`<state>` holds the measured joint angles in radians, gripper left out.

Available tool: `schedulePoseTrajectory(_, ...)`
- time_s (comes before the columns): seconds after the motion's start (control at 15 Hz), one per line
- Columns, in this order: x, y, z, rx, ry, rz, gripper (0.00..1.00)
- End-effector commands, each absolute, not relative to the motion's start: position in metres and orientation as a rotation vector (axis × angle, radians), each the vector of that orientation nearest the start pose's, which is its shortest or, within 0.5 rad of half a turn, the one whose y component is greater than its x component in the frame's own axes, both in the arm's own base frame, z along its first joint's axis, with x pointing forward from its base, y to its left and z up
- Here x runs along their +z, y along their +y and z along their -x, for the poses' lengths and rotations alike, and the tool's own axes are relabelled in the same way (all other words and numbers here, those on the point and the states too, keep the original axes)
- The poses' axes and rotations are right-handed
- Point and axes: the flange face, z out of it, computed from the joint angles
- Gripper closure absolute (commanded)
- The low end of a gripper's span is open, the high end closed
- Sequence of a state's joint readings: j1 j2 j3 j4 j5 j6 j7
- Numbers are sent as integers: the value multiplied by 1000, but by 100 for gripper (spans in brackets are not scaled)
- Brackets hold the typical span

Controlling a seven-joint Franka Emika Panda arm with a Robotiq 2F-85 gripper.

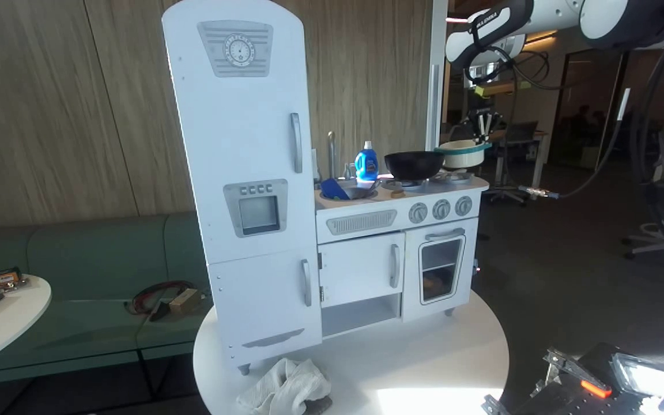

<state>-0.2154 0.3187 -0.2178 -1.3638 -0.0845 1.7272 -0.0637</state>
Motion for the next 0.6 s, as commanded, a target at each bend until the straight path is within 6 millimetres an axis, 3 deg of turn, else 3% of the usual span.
schedulePoseTrajectory(0.0,555,-263,-612,-22,522,3232,96)
schedulePoseTrajectory(0.53,552,-256,-618,-3,496,3233,96)
